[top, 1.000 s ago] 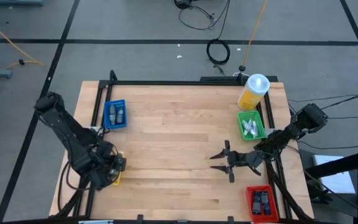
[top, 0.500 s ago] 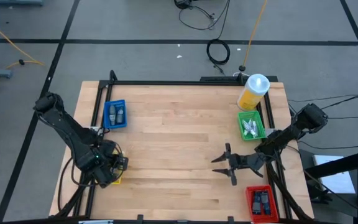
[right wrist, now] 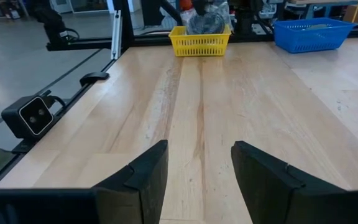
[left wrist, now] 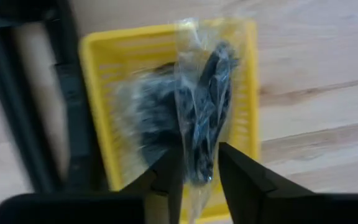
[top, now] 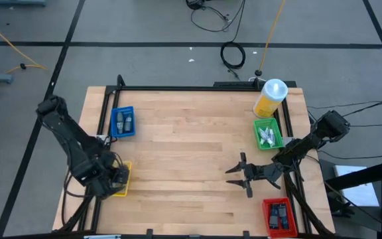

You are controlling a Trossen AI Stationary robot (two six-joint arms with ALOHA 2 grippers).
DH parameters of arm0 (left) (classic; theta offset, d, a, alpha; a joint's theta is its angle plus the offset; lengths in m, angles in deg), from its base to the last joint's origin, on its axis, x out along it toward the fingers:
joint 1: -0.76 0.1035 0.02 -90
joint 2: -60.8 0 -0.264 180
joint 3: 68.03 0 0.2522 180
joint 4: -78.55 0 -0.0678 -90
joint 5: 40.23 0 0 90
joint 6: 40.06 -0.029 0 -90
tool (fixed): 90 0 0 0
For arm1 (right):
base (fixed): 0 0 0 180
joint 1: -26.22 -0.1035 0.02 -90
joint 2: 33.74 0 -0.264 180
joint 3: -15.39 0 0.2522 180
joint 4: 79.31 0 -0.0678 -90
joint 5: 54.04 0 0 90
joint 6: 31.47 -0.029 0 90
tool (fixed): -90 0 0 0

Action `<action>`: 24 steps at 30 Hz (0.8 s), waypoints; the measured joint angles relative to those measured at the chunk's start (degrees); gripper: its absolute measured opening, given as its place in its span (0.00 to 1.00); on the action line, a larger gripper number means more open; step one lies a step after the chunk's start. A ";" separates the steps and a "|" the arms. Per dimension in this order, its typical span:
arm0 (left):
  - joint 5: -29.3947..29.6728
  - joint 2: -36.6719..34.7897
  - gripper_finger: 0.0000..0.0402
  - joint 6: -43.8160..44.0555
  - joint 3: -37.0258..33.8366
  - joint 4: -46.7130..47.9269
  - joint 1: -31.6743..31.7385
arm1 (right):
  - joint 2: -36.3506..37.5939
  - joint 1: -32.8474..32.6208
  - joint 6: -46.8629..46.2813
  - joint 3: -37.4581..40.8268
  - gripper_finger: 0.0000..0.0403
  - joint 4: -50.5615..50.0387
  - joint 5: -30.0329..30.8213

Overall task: Pick & Place Travel size toiletries
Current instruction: Put the black hairbrush into the yellow bin

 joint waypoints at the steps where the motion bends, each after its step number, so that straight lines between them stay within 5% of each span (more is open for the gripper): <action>1: -1.15 -0.23 0.27 0.63 -0.02 0.76 -0.43 | 0.00 0.00 -0.02 0.00 0.42 0.00 -0.01; 8: -7.55 -4.87 0.48 4.74 0.55 9.09 -1.19 | 0.00 0.00 0.02 0.00 0.42 0.02 -0.02; 12: 0.66 -6.79 0.53 0.33 1.38 8.75 -0.92 | 0.00 0.00 0.18 0.00 0.42 0.02 -0.02; 16: 8.32 -5.03 0.49 -7.14 0.04 2.36 0.57 | 0.00 0.40 0.76 0.00 0.42 0.28 0.04; 24: 5.27 -0.17 0.28 -8.70 -6.48 -3.24 1.72 | 0.00 0.22 1.11 -0.02 0.42 -0.21 -0.04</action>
